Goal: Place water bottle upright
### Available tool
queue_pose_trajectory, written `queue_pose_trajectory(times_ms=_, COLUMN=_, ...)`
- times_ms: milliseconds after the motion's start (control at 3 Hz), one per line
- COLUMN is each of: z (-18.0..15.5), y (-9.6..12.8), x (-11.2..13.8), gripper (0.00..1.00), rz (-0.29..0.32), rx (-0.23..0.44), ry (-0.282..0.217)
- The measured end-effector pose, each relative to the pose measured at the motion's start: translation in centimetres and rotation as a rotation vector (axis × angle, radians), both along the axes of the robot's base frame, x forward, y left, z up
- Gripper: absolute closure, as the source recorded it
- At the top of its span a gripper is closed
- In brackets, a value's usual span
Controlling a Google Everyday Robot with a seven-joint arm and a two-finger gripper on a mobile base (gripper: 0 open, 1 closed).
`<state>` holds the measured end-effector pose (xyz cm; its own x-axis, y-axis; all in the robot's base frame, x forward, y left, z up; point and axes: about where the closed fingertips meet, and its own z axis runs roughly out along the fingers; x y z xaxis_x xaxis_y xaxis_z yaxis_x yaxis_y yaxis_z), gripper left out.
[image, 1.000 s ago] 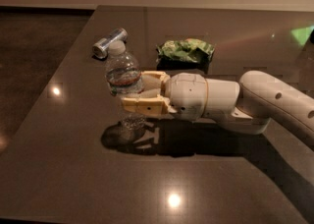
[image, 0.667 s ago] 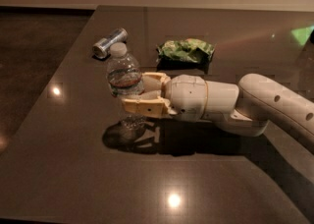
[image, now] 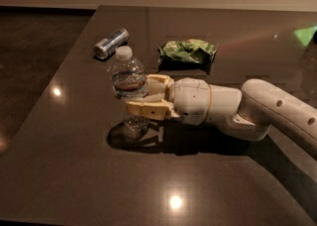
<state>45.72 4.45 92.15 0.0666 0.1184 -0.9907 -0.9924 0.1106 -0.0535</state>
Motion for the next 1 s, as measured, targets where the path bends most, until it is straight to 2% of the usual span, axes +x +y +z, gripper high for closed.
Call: queue_pose_trajectory(times_ms=1000, z=-0.58, y=-0.36, x=0.09, gripper=0.05, rz=-0.027, rx=-0.022, ry=-0.018)
